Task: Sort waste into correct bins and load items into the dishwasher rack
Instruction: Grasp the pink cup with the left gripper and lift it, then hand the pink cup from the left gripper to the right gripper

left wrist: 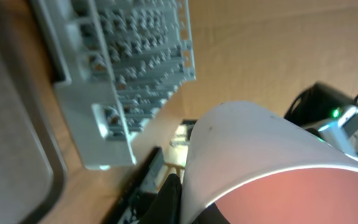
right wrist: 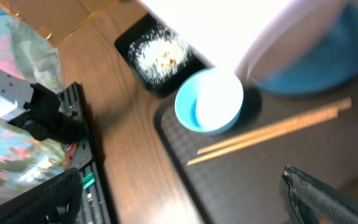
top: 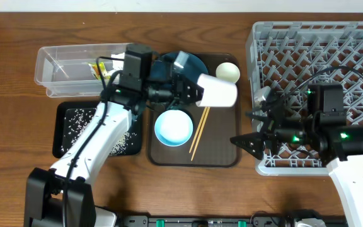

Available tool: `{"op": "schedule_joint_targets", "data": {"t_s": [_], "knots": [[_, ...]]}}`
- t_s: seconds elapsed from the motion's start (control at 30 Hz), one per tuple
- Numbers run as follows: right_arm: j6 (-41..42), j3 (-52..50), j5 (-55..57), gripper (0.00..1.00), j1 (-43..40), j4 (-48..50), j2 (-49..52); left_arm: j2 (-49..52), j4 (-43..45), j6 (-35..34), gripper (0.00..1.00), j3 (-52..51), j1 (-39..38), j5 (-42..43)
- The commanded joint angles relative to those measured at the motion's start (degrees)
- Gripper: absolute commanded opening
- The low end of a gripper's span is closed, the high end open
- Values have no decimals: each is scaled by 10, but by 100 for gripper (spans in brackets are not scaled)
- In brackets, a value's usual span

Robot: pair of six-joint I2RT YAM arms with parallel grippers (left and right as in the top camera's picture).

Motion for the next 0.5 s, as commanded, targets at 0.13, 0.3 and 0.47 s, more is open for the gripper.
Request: {"op": "schedule_joint_targets", "data": {"t_s": [0.13, 0.3, 0.47], "knots": [[-22, 9, -33, 99, 19, 73, 26, 0, 4, -14, 6, 4, -27, 69], [-22, 9, -33, 99, 19, 116, 36, 0, 4, -12, 6, 4, -35, 102], [-23, 9, -106, 99, 19, 164, 35, 0, 4, -9, 6, 4, -44, 107]]}}
